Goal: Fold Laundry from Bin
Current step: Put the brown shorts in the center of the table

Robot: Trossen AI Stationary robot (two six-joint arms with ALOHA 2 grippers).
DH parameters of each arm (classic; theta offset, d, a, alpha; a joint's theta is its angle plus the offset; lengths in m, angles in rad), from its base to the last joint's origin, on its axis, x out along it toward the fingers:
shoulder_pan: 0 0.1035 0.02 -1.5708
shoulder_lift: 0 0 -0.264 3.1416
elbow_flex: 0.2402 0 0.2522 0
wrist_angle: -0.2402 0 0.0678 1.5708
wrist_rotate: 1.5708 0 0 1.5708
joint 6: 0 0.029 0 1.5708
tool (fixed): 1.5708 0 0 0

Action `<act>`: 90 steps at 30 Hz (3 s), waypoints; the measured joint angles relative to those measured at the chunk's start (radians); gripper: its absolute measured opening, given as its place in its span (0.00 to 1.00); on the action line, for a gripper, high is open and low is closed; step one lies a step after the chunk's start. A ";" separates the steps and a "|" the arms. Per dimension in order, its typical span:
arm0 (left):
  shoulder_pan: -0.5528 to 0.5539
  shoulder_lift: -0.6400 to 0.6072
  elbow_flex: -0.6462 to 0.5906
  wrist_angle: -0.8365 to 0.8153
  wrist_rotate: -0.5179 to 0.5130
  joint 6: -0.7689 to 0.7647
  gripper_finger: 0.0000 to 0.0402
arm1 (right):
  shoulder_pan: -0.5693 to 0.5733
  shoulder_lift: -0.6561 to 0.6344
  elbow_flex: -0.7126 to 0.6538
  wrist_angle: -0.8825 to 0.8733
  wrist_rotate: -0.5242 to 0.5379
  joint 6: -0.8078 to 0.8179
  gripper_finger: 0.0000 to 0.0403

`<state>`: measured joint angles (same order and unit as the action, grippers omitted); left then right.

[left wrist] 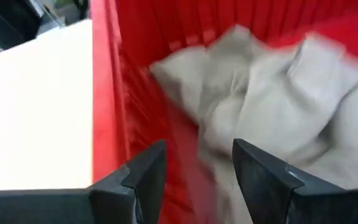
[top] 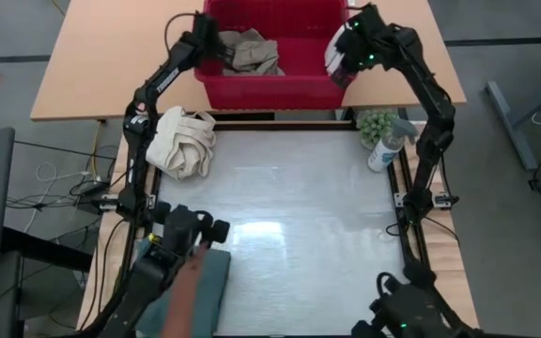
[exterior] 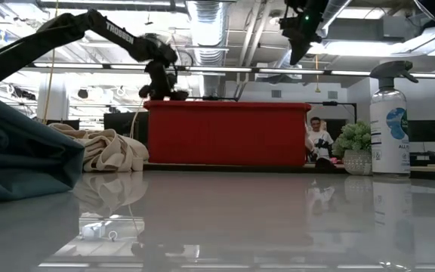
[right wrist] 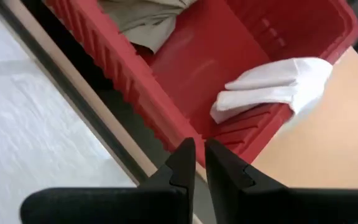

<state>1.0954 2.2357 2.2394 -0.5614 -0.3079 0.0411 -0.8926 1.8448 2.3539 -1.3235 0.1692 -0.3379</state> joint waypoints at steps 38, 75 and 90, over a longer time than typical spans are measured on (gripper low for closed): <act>-0.068 -0.321 0.108 0.093 0.583 -0.098 0.46 | -0.134 -0.066 0.000 0.030 -0.122 -0.030 0.16; -0.146 -0.070 0.119 0.296 0.355 0.124 0.58 | -0.117 -0.056 -0.020 0.206 -0.293 -0.007 0.16; -0.174 -0.098 0.111 0.281 0.364 0.061 0.58 | -0.101 -0.056 -0.020 0.525 -0.358 -0.008 0.16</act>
<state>0.9211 2.1376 2.3508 -0.2803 0.0557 0.1019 -0.9939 1.7885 2.3337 -0.7990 -0.1890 -0.3458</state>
